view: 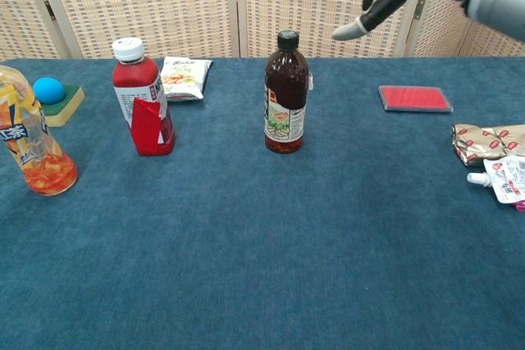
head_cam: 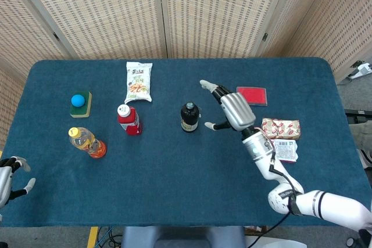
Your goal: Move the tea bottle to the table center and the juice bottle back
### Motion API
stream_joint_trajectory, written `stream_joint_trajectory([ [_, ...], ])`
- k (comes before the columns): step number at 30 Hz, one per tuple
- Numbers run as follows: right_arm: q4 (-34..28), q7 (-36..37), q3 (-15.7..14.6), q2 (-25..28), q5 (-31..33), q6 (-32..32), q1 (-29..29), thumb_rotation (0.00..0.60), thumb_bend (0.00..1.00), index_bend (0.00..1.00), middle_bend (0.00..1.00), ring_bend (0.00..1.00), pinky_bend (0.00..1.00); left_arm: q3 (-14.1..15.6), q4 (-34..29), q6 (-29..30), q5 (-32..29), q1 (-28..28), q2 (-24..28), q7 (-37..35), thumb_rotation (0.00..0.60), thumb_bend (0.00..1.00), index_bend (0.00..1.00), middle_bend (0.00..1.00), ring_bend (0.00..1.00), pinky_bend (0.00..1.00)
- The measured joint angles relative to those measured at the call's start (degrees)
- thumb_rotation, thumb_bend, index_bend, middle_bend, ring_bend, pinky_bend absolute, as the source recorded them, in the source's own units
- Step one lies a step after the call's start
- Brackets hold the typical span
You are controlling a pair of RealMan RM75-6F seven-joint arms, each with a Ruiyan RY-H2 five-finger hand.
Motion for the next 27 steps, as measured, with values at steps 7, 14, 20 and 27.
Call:
stream_joint_trajectory([
  [7,-6.19,0.65,-3.31,8.90,-5.65,7.06,-7.36,0.600,0.02,0.10,0.21,0.19,0.44,-0.97,1.83,0.45,-0.41,-0.61,-1.98,0.56,0.600,0.27,0.46,0.32,0.26,0.49],
  [14,-8.38,2.97,-8.00,15.21,-10.12,12.21,-14.39,0.600,0.04,0.11,0.25,0.19,0.44,-1.97,3.08,0.10,-1.87,-1.10,-2.97,0.07,0.600,0.27,0.44,0.32,0.26,0.49],
  [20,-8.88,-1.92,-11.56,17.38,-11.27,15.16,-19.03,0.600,0.05,0.13,0.26,0.19,0.44,-3.18,4.42,-0.24,-3.15,-1.89,-4.19,0.06,0.600,0.27,0.32,0.32,0.26,0.49],
  [27,-8.17,-2.01,-15.95,17.98,-15.53,20.21,-24.84,0.600,0.06,0.13,0.26,0.19,0.44,-5.50,6.58,-0.62,-5.89,-3.71,-6.46,1.84,0.600,0.27,0.23,0.29,0.26,0.49],
])
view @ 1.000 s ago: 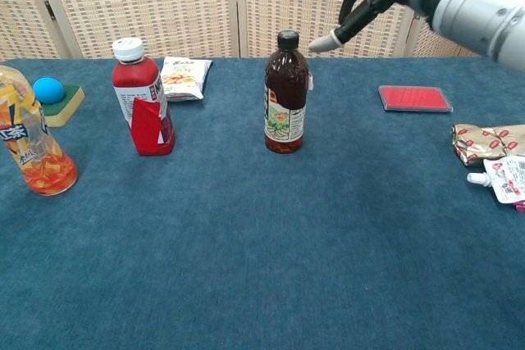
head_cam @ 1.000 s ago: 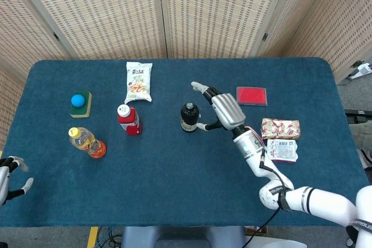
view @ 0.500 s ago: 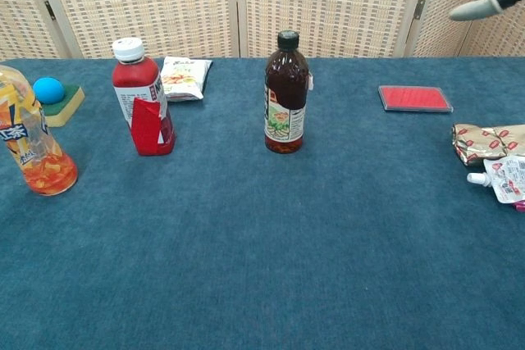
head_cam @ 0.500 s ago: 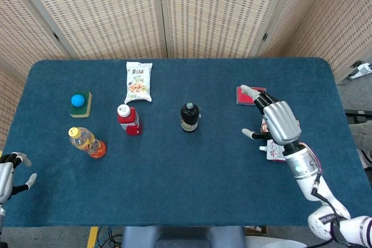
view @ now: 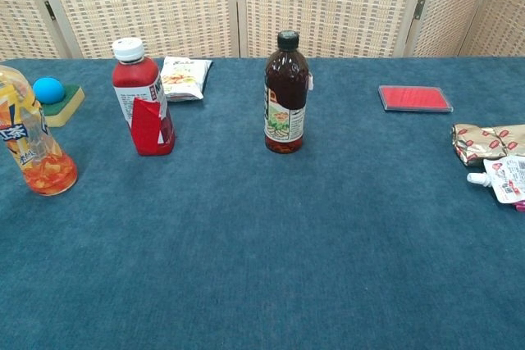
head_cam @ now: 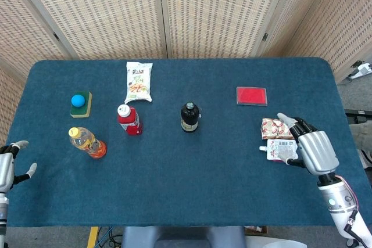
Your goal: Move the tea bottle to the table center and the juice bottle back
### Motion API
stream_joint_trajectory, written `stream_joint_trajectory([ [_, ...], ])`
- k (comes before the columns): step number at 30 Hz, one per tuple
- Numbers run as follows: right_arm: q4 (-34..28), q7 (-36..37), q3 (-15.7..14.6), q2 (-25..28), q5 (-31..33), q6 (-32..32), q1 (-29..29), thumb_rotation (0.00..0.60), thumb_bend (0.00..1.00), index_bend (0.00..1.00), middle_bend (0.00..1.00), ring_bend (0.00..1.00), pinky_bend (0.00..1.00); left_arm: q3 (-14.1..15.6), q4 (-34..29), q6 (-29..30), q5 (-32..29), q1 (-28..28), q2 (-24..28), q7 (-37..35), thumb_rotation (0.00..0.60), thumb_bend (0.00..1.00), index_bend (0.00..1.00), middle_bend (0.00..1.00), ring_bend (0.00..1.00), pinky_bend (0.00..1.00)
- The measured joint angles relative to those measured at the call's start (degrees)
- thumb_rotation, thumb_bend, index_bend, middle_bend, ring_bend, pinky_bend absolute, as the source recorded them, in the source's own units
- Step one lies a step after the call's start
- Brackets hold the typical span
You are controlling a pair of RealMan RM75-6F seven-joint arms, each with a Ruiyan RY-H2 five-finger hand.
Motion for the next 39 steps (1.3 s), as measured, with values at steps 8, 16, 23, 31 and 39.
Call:
stream_joint_trajectory([
  [8,3.98,3.91,-2.82,-0.86,-6.99,7.13,-5.04,0.600,0.06,0.13,0.26,0.19,0.44,-2.50,2.76,-2.24,-5.72,-2.41,-2.59,2.88,0.600,0.27,0.18,0.17,0.25,0.49],
  [16,7.78,8.25,-4.37,-1.40,-11.18,9.87,-7.32,0.600,0.06,0.13,0.27,0.19,0.44,-4.67,4.97,-6.13,-11.76,-5.31,-4.39,5.53,0.600,0.27,0.09,0.10,0.20,0.44],
  [23,9.04,10.86,-4.22,-1.52,-12.30,11.00,-8.07,0.600,0.06,0.14,0.28,0.19,0.44,-5.65,5.78,-10.43,-13.81,-7.11,-4.85,3.61,0.600,0.26,0.07,0.10,0.19,0.42],
  [31,9.92,13.24,-3.90,-1.25,-12.95,11.42,-8.53,0.600,0.06,0.14,0.28,0.19,0.44,-5.90,3.37,-13.94,-14.44,-8.74,-4.07,0.79,0.600,0.25,0.06,0.09,0.15,0.39],
  [39,10.32,14.32,-3.64,-1.14,-13.56,11.56,-8.79,0.600,0.07,0.14,0.29,0.19,0.44,-6.50,-0.46,-19.18,-17.09,-9.72,-1.01,-3.43,0.600,0.13,0.02,0.04,0.11,0.37],
])
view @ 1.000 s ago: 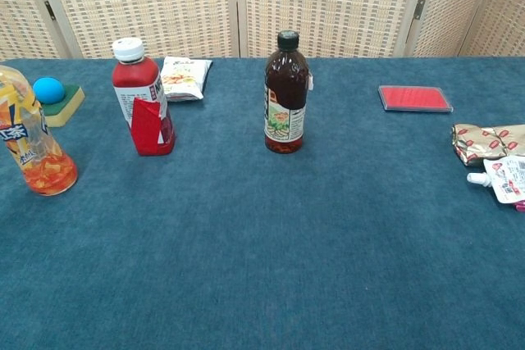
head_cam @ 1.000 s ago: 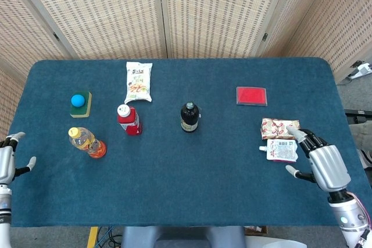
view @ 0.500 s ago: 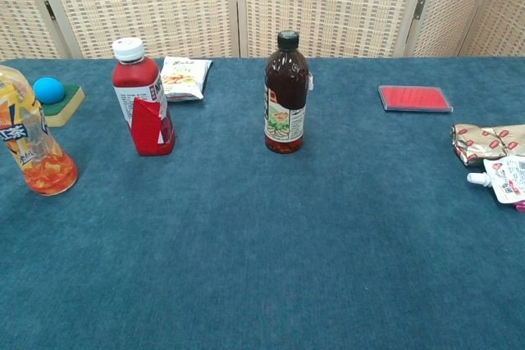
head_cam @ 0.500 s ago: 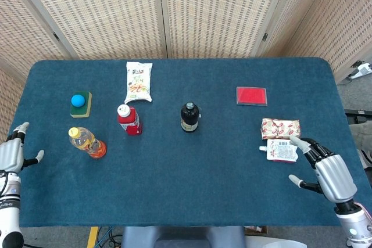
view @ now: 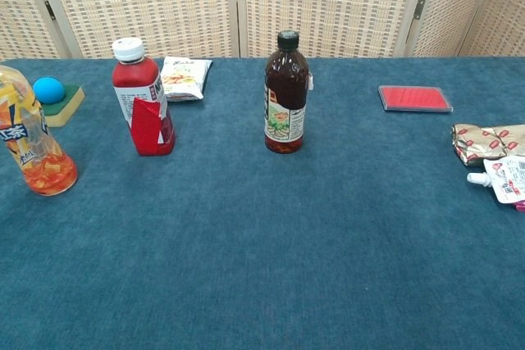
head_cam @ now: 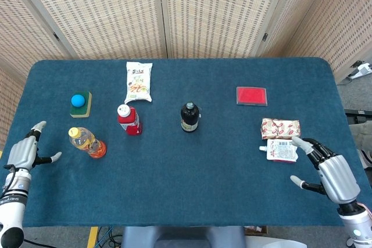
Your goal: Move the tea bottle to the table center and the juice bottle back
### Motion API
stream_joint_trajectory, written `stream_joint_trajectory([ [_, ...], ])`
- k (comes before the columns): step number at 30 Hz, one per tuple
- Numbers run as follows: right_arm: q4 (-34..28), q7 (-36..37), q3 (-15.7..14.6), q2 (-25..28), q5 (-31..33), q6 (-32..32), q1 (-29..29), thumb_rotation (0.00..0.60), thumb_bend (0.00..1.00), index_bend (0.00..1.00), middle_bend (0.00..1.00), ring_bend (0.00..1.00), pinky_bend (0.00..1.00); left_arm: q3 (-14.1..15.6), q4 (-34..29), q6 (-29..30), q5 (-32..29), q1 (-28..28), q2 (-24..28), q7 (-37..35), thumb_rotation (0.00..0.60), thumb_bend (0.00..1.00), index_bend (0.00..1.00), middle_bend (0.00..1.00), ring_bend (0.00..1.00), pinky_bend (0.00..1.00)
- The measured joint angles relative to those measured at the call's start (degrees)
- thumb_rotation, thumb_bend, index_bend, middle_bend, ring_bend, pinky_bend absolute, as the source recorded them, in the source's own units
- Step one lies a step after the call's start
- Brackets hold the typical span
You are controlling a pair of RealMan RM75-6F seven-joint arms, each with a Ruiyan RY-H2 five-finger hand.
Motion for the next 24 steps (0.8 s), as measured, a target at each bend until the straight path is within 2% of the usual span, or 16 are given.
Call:
stream_joint_trajectory([
  [6,0.14,0.70,0.14,-0.02,-0.31,-0.05,-0.06,0.600,0.07,0.15,0.29,0.19,0.44,-0.96,-1.97,-3.50,-0.91,-0.47,1.48,-6.00,0.600,0.10,0.02,0.04,0.11,0.34],
  [11,0.32,1.61,0.23,0.05,-0.47,-0.14,-0.07,0.600,0.07,0.15,0.29,0.19,0.44,-1.49,-1.76,-5.29,0.89,-0.79,0.88,-12.17,0.600,0.10,0.02,0.04,0.11,0.32],
  [24,0.74,2.60,0.51,0.04,-0.63,-0.39,-0.13,0.600,0.07,0.16,0.29,0.19,0.44,-0.77,-0.33,-8.59,5.69,-1.97,-1.14,-20.75,0.600,0.10,0.03,0.04,0.11,0.32],
])
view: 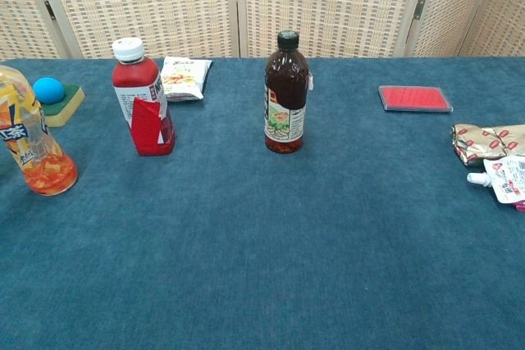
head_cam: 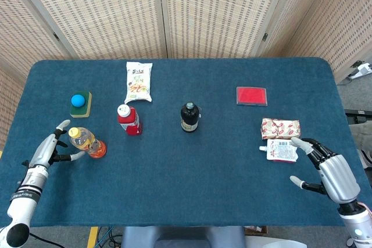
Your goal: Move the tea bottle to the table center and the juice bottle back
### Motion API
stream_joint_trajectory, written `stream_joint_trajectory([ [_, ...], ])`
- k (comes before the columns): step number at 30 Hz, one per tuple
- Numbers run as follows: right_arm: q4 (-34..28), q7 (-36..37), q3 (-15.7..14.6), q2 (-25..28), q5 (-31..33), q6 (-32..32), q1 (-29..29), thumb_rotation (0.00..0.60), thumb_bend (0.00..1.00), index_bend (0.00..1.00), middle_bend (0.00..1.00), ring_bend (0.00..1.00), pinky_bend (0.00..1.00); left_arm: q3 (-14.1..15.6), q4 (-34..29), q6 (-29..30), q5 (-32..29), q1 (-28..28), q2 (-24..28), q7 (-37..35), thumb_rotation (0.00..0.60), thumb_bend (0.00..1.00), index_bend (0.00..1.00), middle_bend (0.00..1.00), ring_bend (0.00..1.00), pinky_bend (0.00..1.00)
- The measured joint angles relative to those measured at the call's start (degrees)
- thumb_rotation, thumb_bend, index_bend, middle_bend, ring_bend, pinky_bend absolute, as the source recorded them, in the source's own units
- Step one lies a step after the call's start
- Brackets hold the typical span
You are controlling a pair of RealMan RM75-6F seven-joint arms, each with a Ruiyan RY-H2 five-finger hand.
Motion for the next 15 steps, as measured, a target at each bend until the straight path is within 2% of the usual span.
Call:
stream_joint_trajectory([
  [12,0.04,0.01,0.15,-0.07,0.00,-0.51,0.06,0.600,0.07,0.16,0.29,0.19,0.44,0.71,-0.52,-0.85,0.78,-1.69,-0.71,-1.67,0.600,0.10,0.06,0.04,0.12,0.32],
  [14,0.05,0.13,0.17,-0.04,-0.01,-0.46,0.03,0.600,0.07,0.16,0.29,0.19,0.44,0.83,-0.38,-0.79,0.69,-1.88,-1.05,-1.84,0.600,0.10,0.08,0.06,0.12,0.32],
  [15,0.06,0.19,0.18,-0.03,-0.03,-0.41,0.01,0.600,0.07,0.16,0.29,0.19,0.44,0.86,-0.29,-0.71,0.61,-1.93,-1.19,-1.95,0.600,0.10,0.13,0.10,0.14,0.32],
])
